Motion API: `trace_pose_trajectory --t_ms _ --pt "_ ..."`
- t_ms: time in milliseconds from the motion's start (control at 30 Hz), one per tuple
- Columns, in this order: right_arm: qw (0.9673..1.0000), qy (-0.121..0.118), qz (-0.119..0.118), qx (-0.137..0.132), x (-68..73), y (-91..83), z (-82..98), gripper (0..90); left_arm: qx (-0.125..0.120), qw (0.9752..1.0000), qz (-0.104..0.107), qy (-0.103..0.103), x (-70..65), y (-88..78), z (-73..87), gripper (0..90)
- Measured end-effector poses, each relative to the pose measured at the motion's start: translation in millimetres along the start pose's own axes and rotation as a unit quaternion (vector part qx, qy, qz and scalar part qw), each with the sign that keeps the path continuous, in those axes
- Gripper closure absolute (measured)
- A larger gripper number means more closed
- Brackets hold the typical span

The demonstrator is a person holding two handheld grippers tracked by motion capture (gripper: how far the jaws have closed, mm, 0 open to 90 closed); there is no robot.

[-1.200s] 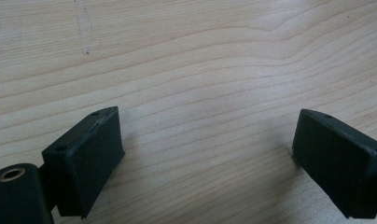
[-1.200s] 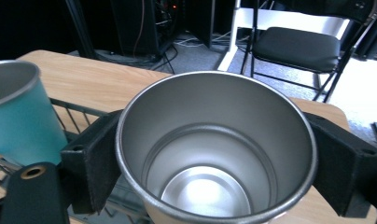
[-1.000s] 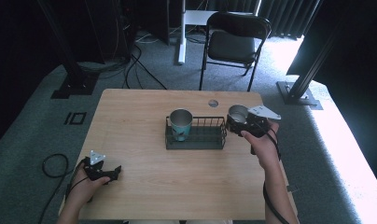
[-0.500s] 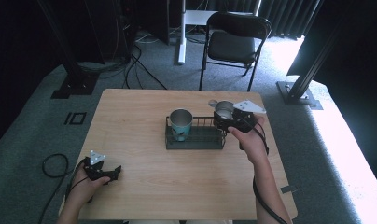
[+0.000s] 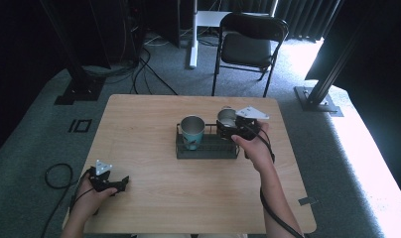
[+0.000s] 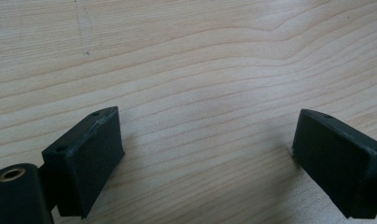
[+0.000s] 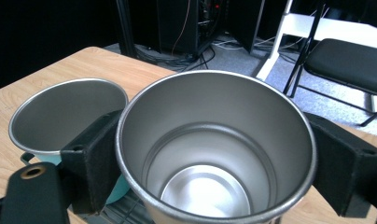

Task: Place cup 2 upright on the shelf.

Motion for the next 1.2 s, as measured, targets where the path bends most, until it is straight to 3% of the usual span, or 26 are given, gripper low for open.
trace_pose_trajectory --t_ms 633,1200 --pt "0.9995 -0.003 0.009 0.031 -1.4 28.1 39.2 13.2 0.000 1.0000 0.000 0.000 0.1 0.0 0.0 9.3" --pt "0.9989 -0.003 0.004 0.047 0.3 41.2 59.0 13.2 0.000 1.0000 0.000 0.000 0.1 0.0 0.0 9.4"
Point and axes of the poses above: each handheld gripper's, and its own axes: y roughly forward along the jaws, z roughly out of its underside, x roughly to its left, the point moved 9 cm from there along y, roughly forward along the jaws, and after that the axes turned 3 degrees about y, right-handed, at the moved point
